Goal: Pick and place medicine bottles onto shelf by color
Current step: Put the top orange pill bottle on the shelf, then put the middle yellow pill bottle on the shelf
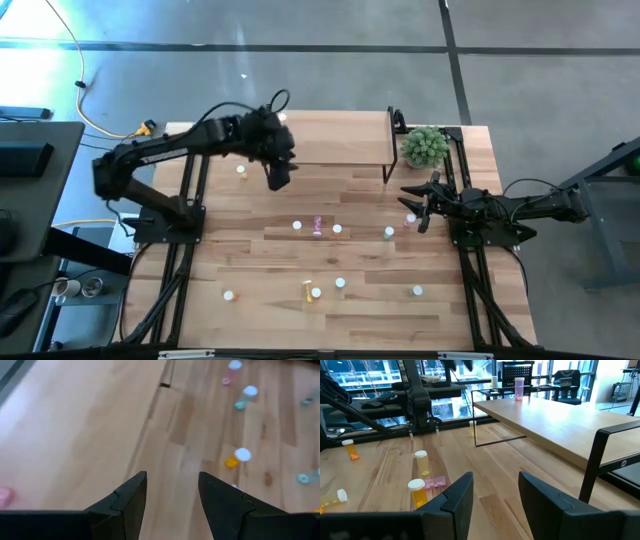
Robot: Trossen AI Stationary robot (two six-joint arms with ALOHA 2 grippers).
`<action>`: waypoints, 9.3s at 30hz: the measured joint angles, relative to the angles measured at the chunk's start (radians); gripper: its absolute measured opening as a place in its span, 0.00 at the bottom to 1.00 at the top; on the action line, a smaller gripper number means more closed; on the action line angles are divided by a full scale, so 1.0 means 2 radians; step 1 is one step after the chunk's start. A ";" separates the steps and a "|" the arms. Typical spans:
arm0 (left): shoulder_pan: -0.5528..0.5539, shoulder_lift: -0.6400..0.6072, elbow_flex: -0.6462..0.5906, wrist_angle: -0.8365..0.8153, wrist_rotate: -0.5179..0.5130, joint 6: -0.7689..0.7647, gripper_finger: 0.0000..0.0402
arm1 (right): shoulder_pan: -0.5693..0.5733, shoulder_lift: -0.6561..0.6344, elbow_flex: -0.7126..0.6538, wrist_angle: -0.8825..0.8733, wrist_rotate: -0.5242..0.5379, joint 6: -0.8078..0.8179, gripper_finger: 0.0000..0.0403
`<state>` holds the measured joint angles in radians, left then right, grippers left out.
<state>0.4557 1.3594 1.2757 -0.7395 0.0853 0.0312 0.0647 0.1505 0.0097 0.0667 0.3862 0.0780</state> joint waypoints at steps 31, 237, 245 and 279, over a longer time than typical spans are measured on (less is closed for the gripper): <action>-0.134 -0.133 -0.246 0.190 -0.054 -0.132 0.42 | 0.000 0.002 0.008 0.156 -0.006 0.084 0.40; -0.078 -0.130 -0.245 0.199 -0.076 -0.106 0.42 | -0.384 0.626 0.533 -0.188 -0.192 -0.041 0.31; -0.078 -0.130 -0.245 0.199 -0.076 -0.106 0.42 | -0.384 0.626 0.533 -0.189 -0.191 -0.041 0.39; -0.147 -0.130 -0.245 0.147 -0.051 -0.121 0.42 | -0.332 0.625 0.680 -0.334 -0.191 -0.109 0.39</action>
<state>0.1614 1.0992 0.7849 -0.4450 -0.0168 -0.2100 -0.5989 1.4010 1.3694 -0.6019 0.0040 -0.1398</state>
